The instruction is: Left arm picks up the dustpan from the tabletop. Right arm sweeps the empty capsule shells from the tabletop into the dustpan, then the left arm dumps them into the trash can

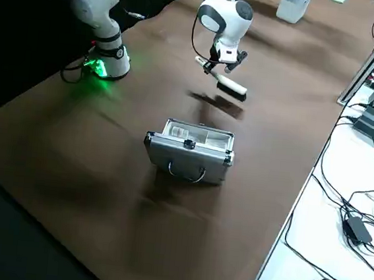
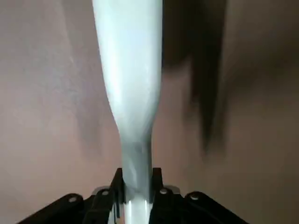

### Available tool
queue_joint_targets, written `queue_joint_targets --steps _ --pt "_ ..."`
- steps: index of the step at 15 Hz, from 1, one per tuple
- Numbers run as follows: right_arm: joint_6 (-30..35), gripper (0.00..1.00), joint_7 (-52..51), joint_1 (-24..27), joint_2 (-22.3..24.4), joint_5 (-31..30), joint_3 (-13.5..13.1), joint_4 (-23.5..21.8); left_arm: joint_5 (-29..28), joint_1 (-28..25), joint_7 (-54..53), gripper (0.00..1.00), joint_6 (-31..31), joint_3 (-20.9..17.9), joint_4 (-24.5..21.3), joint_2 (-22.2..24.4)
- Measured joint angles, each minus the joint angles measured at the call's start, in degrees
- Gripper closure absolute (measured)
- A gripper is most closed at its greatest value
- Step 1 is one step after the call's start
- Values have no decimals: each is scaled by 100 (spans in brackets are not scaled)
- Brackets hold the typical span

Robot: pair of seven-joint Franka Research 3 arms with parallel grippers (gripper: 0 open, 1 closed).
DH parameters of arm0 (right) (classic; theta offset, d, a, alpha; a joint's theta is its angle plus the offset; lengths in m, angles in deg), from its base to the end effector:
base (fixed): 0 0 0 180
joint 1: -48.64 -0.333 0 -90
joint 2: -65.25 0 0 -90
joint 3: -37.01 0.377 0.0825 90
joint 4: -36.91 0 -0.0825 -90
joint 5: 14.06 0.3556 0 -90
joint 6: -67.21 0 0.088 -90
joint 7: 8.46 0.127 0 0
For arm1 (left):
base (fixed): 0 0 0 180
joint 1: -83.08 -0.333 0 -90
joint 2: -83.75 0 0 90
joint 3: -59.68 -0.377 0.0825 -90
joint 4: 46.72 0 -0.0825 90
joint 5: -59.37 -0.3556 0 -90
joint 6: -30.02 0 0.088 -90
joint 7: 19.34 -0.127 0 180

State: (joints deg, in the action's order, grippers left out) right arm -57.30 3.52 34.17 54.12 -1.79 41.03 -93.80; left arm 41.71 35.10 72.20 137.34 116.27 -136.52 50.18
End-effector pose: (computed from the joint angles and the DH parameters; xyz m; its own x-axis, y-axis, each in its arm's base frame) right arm 0.4568 0.1647 0.3121 0.9437 -0.0190 -0.3304 -0.0473 -0.9959 -0.0777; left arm 0.6580 0.0557 0.4580 0.1386 0.9726 -0.1864 0.9895 -0.1438 -0.0146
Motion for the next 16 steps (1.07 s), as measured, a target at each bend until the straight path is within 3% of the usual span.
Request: queue_joint_targets --steps 4,10,16 --pt "51 73 0 -64 7 0 1 -122 300 120 -772 67 -9 -652 -18 397" --pt "820 73 150 -297 474 3 4 -162 558 1126 -1385 67 415 -2194 -174 923" --pt "279 73 164 -422 640 4 5 -865 1247 1883 -2334 67 1243 -3690 -920 1635"
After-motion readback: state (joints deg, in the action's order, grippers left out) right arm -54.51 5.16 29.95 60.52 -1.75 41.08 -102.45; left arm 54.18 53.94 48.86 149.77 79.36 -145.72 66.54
